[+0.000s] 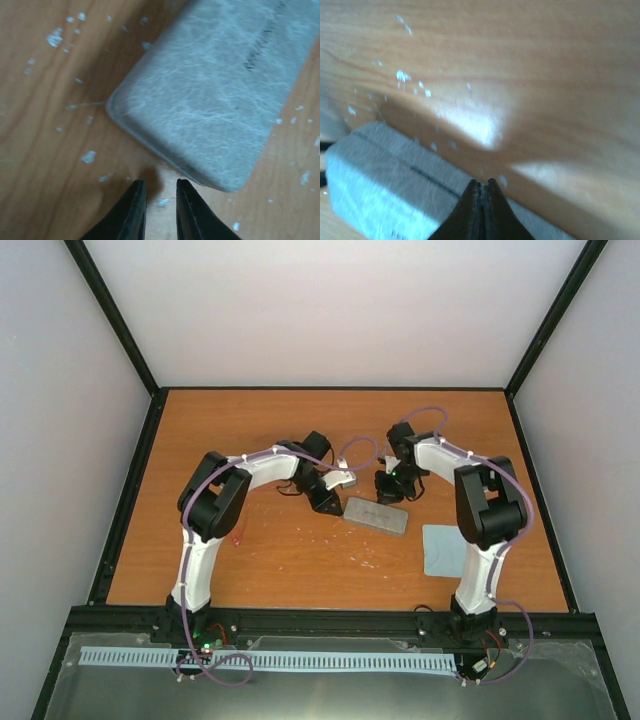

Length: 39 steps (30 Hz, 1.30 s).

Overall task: Organize the sunglasses
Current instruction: Adjust the sunglasses case at the center of the board, then pick up the sunglasses case from the center of the board.

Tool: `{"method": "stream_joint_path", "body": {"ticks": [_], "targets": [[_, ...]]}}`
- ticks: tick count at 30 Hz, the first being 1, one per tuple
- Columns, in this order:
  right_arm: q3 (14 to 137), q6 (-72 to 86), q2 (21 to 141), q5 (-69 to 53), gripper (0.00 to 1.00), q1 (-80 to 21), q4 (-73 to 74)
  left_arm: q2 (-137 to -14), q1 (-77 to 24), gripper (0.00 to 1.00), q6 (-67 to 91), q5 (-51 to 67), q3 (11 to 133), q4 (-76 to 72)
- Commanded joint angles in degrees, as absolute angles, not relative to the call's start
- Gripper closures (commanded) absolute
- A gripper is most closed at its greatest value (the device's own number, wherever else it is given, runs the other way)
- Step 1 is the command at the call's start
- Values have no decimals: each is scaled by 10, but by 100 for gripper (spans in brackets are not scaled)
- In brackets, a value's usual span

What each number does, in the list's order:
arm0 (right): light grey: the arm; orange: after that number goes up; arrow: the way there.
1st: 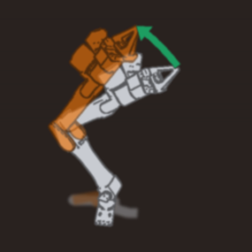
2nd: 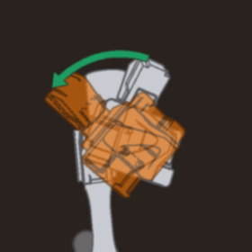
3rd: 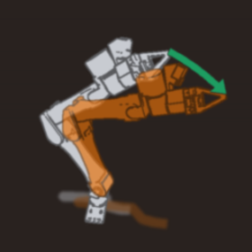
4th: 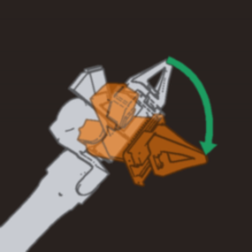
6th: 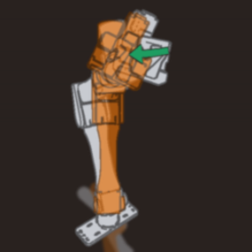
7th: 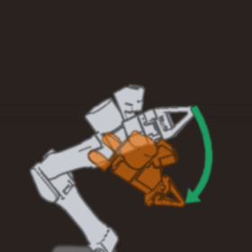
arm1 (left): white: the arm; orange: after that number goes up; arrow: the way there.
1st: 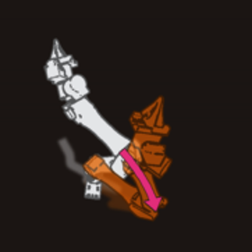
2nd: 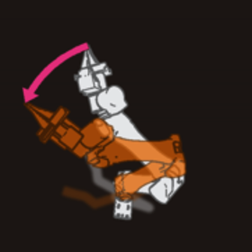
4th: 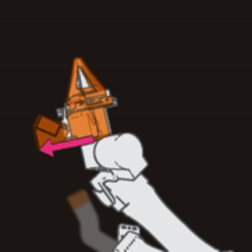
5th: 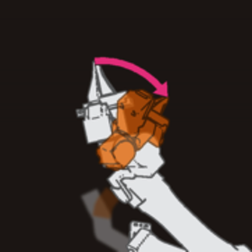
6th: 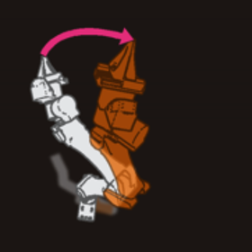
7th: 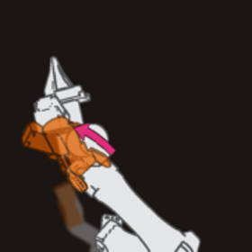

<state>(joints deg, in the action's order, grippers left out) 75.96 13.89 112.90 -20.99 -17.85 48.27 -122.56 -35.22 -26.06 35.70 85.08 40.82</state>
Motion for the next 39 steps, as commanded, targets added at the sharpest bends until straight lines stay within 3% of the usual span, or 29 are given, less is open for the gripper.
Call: {"method": "stream_joint_path", "body": {"ticks": [1,6,8,10,13,21,26,39], "targets": [[735,120,1040,-173,90,-188,512,-1233,-353,79,-246,313,879,349],[762,56,952,-144,45,-189,537,-1242,-340,64,-223,288,928,310],[768,17,925,-152,36,-199,550,-1252,-331,62,-211,283,961,307],[752,-4,896,-152,29,-224,546,-1256,-315,51,-197,278,989,306],[706,-39,872,-109,25,-289,537,-1242,-268,40,-177,281,1006,299],[579,-153,808,-42,19,-343,450,-1178,-173,39,-227,256,971,318],[581,-194,848,1,18,-341,437,-1140,-146,40,-232,255,924,312],[631,-195,969,-28,17,-341,426,-1099,-142,41,-232,256,847,283]]}}
